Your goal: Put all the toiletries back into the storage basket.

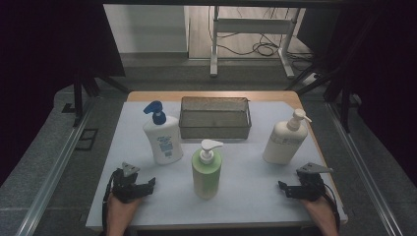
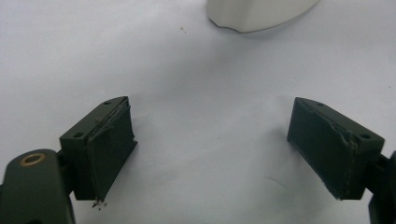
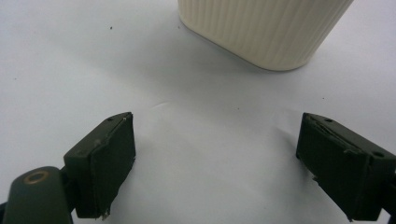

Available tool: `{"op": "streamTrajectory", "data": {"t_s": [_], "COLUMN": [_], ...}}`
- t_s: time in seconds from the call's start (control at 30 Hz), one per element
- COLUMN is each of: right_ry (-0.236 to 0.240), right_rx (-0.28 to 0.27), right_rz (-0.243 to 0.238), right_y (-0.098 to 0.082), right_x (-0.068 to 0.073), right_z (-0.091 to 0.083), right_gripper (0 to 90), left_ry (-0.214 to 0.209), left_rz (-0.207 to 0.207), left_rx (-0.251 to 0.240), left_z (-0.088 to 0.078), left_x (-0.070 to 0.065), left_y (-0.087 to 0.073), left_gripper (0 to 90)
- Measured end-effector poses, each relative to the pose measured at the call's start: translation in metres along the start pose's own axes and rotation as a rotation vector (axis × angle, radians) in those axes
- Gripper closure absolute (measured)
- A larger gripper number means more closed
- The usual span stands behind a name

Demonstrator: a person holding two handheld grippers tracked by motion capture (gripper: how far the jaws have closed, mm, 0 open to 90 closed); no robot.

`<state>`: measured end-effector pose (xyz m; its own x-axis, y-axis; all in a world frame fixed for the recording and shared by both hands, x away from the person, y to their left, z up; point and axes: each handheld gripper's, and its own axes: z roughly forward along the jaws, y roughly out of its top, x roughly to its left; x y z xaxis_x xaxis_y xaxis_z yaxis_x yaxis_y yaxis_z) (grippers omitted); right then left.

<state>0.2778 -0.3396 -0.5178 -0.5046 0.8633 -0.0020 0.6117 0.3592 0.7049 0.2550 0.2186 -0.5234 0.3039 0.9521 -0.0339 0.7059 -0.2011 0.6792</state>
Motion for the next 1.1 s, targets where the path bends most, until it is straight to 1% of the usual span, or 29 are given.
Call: {"op": "streamTrajectory", "data": {"t_s": [0.17,0.27,0.33,0.37,0.53,0.6,0.63,0.7,0.73,0.8,0.9,1.1], "right_ry": [0.006,-0.001,-0.005,-0.008,-0.002,0.001,0.007,0.005,0.006,0.015,0.022,0.019], "right_rx": [-0.003,-0.007,-0.017,-0.026,-0.040,-0.046,-0.059,-0.062,-0.070,-0.076,-0.073,-0.059], "right_rz": [0.005,-0.002,-0.006,-0.016,-0.031,-0.029,-0.030,-0.030,-0.037,-0.034,-0.023,-0.012], "right_y": [0.000,0.000,0.001,0.002,0.003,0.003,0.004,0.005,0.005,0.006,0.007,0.010], "right_x": [-0.001,-0.001,-0.001,-0.002,-0.004,-0.004,-0.005,-0.005,-0.006,-0.008,-0.009,-0.011], "right_z": [-0.001,-0.002,-0.004,-0.006,-0.009,-0.009,-0.010,-0.011,-0.011,-0.012,-0.012,-0.012], "right_gripper": [11.6,11.4,11.4,11.6,12.4,12.5,12.7,12.6,12.6,12.4,12.0,10.1], "left_ry": [0.000,0.001,0.001,0.001,0.001,0.001,0.001,0.001,0.001,0.001,0.001,0.001], "left_rz": [0.000,0.001,0.000,0.000,0.000,0.000,0.000,0.000,0.000,0.000,0.000,0.000], "left_rx": [0.000,-0.001,-0.001,-0.002,-0.002,-0.002,-0.002,-0.002,-0.002,-0.002,-0.002,-0.002], "left_z": [0.000,0.000,0.000,0.000,0.000,0.000,0.000,0.000,0.000,0.000,0.000,0.000], "left_x": [0.000,0.000,0.000,0.000,0.000,0.000,0.000,0.000,0.000,0.000,0.000,0.000], "left_y": [0.000,0.000,0.000,0.000,0.000,0.000,0.000,0.000,0.000,0.000,0.000,0.000], "left_gripper": [14.1,14.1,14.1,14.1,14.1,14.2,14.1,14.1,14.1,14.2,14.1,14.1]}}
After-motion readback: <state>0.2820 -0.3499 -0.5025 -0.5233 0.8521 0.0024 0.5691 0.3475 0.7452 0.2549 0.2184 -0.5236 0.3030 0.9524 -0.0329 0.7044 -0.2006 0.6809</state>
